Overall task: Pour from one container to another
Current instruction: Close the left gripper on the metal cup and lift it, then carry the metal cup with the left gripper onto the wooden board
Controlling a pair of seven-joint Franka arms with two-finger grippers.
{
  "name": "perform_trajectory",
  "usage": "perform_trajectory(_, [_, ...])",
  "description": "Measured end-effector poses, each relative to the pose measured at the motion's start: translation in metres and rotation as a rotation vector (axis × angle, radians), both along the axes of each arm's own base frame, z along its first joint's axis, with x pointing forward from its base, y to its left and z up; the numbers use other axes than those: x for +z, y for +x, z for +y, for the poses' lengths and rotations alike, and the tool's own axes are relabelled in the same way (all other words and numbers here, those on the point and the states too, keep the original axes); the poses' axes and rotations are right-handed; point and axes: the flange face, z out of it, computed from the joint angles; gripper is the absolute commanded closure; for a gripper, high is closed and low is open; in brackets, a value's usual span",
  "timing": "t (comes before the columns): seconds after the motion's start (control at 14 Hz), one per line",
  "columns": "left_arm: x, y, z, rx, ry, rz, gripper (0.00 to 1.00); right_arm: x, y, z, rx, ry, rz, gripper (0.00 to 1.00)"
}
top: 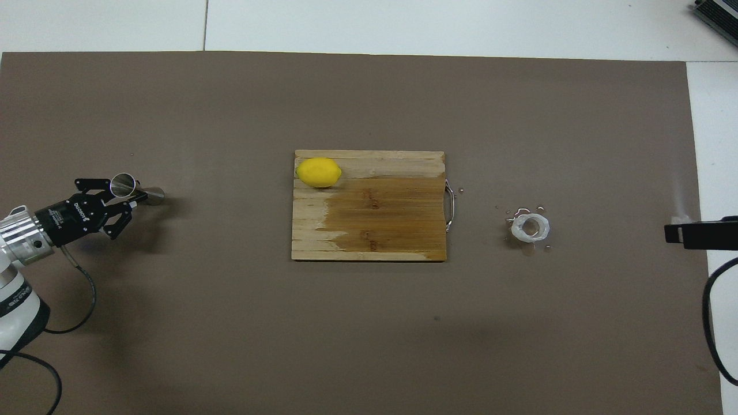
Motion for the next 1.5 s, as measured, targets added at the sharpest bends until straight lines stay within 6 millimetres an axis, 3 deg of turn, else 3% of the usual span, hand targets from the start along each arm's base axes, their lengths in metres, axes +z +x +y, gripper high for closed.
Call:
perform_trajectory(0.36, [0.02,0.008,-0.019,-0.081,-0.078,-0.056,1.0,0.0,0.0,0.0,0.0,0.0,0.0,0.0])
perform_trajectory(0.57, [0.032,0.009,-0.047,-0.165,-0.139,-0.08,1.0,0.0,0.0,0.0,0.0,0.0,0.0,0.0])
perform_trajectory(0.79, [0.051,0.01,-0.105,-0.261,-0.136,-0.093,1.0,0.0,0.0,0.0,0.0,0.0,0.0,0.0])
perform_trajectory(1.0, [0.072,0.011,-0.167,-0.242,-0.117,-0.068,1.0,0.0,0.0,0.0,0.0,0.0,0.0,0.0])
perform_trajectory(1.5, [0.081,-0.019,-0.298,-0.145,-0.164,-0.043,1.0,0.0,0.0,0.0,0.0,0.0,0.0,0.0])
